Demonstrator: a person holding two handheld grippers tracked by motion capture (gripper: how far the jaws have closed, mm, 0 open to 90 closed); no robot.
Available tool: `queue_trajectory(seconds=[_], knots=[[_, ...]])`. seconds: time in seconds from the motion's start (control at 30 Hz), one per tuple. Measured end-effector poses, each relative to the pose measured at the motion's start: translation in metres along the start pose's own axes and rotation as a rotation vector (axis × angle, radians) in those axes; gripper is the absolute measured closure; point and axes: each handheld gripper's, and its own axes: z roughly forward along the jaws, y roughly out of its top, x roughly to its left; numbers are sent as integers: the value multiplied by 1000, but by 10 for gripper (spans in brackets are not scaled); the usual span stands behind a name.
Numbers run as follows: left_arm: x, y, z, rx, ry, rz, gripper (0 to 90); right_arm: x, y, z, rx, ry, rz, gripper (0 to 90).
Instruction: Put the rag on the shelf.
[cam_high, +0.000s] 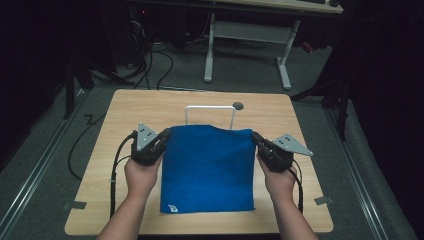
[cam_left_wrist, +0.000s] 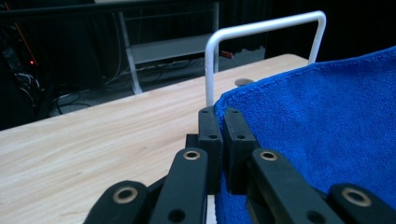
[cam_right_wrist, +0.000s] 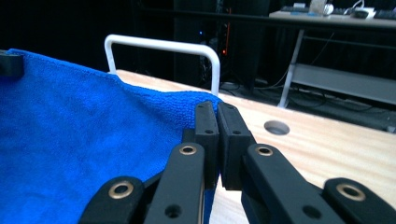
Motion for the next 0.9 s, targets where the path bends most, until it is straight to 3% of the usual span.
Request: queue_trajectory(seconds=[0.47,0.9], knots=[[7,37,-15,-77,27,25,878,0,37,-10,-88,-30,-25,883],[14,70,-15,-131,43,62,878,-3,70,-10,-155,-54,-50,883]])
